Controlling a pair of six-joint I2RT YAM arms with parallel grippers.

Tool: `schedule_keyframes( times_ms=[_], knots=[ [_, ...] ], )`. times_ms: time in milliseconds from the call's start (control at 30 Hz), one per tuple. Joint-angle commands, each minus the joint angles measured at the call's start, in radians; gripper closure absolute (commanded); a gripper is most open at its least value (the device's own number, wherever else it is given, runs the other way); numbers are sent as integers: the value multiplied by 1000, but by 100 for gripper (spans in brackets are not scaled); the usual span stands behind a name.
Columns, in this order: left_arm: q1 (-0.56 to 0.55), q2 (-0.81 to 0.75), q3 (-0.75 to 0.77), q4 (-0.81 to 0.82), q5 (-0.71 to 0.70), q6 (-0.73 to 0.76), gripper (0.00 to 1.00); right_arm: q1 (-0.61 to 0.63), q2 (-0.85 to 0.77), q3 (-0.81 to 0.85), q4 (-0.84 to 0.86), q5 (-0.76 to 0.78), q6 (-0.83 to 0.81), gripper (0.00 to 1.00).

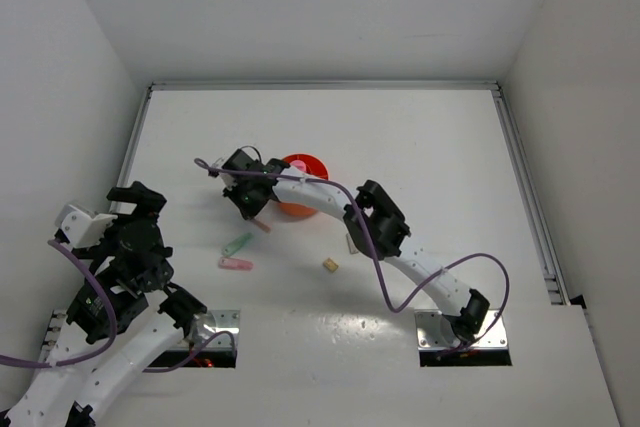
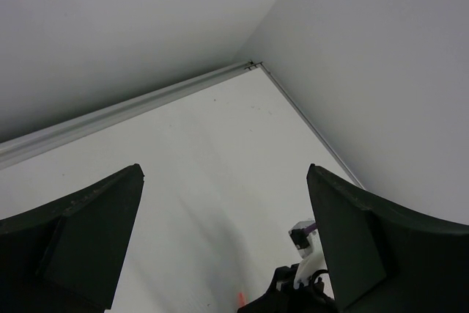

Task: Sort the stationery into containers
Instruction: Pick up the pen from the center of the board.

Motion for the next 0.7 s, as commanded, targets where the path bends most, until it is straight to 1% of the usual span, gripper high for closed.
schedule_keyframes(
  times_ms=[0,33,100,167,233,367,467,500,567,600,633,667],
  knots=[
    [9,-7,0,21,-6,16,0,9,-82,-30,-41,-246,-110,100],
    [9,-7,0,21,-6,16,0,23,-101,-41,-41,-307,-129,100],
    [9,-7,0,21,-6,16,0,32,-147,-55,8,-327,-179,100],
    [9,-16,0,21,-6,16,0,32,-220,-73,66,-328,-207,100],
    [9,-25,-9,21,-15,16,0,32,-266,-63,76,-315,-245,100],
    [9,-25,-9,21,-24,16,0,23,-331,-75,151,-291,-247,100],
    [9,-25,-9,21,-24,16,0,13,-397,-124,220,-194,-225,100],
    [9,-25,-9,21,-24,16,0,13,-438,-145,240,-117,-213,100],
    [9,-25,-9,21,-33,16,0,4,-479,-220,296,-53,-170,100],
    [9,-25,-9,21,-33,16,0,4,-499,-249,318,44,-161,100],
    [9,-25,-9,21,-33,16,0,4,-545,-321,367,97,-161,100],
    [9,-25,-9,21,-33,16,0,-5,-568,-357,393,175,-143,100]
  ],
)
